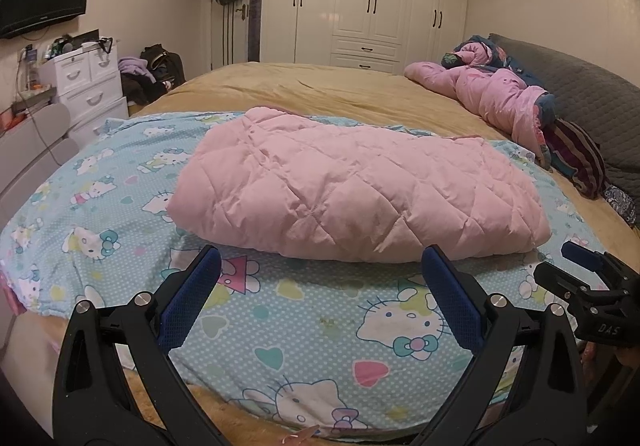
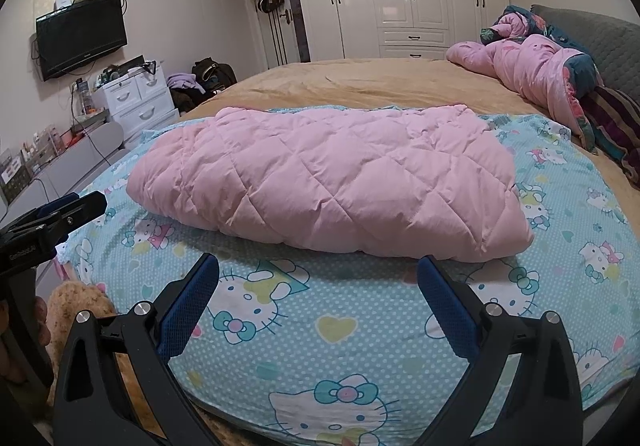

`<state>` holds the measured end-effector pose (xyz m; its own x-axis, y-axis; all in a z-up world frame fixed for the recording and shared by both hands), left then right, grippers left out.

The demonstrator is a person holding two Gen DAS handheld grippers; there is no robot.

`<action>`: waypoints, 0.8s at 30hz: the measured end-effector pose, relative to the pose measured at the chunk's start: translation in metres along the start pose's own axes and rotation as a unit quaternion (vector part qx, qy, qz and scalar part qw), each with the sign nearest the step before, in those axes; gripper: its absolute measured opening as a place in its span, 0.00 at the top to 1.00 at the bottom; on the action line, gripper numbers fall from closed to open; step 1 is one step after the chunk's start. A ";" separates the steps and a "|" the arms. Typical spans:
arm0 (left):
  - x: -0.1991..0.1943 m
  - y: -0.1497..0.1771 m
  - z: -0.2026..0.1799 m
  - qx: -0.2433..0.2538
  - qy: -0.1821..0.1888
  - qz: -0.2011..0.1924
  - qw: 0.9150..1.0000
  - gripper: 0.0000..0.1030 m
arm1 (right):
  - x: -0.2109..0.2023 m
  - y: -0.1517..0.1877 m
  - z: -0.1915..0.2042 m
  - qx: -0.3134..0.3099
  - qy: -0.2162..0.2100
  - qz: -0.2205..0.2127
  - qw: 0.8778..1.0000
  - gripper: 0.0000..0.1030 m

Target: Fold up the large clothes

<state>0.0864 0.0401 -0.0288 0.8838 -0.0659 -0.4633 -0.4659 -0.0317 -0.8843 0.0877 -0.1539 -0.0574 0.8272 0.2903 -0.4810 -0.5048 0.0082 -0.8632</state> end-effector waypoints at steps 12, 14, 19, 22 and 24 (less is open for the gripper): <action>-0.001 -0.001 0.000 -0.001 0.000 -0.001 1.000 0.09 | 0.000 0.000 0.001 -0.001 0.000 0.000 1.000 0.04; -0.001 -0.001 0.000 -0.001 0.000 -0.001 1.000 0.09 | -0.001 0.000 0.001 0.000 0.000 0.001 1.000 0.04; -0.002 -0.001 0.001 -0.001 -0.001 -0.002 1.000 0.09 | 0.000 0.000 0.002 -0.001 -0.001 0.002 1.000 0.04; -0.002 -0.002 0.000 0.002 -0.002 -0.003 1.000 0.09 | 0.000 0.000 0.002 -0.002 0.000 0.003 1.000 0.04; -0.002 -0.002 0.001 0.001 -0.002 -0.002 1.000 0.09 | 0.000 0.001 0.002 0.000 -0.001 0.004 1.000 0.04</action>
<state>0.0855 0.0411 -0.0262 0.8858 -0.0611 -0.4600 -0.4623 -0.0300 -0.8862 0.0868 -0.1517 -0.0577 0.8224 0.2920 -0.4883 -0.5118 0.0050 -0.8591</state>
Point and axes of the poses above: each gripper's, at about its wrist camera, not at the fingertips, and x roughly the way its jaws point, z to its left, y to its underside, the point moved 8 cm from there along x, roughly the way its jaws point, and after that the axes turned 6 degrees about -z, right-handed, at the moved point
